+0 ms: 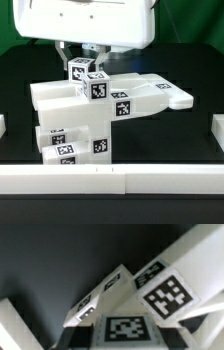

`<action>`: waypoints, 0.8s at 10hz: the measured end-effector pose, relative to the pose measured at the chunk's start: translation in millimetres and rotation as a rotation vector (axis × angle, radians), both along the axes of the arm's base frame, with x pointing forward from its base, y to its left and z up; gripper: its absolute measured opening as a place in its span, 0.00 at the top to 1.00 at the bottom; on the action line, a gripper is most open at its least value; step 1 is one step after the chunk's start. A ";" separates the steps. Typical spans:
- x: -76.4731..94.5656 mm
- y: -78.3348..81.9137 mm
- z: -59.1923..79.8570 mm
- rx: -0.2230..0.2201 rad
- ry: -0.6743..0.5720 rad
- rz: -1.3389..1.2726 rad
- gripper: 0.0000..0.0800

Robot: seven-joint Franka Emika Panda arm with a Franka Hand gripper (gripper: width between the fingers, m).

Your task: Assemble chair

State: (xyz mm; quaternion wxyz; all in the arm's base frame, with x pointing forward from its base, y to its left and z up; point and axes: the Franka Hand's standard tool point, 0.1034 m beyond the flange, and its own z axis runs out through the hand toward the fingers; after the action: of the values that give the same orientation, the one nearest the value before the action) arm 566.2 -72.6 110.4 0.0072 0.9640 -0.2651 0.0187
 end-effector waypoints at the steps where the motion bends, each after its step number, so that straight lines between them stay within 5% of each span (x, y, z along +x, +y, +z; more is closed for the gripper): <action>1: 0.2 1.0 -0.1 0.003 -0.002 -0.078 0.64; 5: 0.7 5.2 -0.4 0.009 -0.007 -0.268 0.64; 8: 1.5 5.5 0.4 0.006 -0.005 -0.201 0.22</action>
Offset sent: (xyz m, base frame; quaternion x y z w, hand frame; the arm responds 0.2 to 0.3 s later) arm -0.0027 -0.0007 -0.0016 -0.0123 -0.0064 0.1837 0.9829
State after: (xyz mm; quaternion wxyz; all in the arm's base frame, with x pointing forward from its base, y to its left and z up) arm 567.7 -67.2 110.8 0.0055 0.9325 -0.3607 0.0193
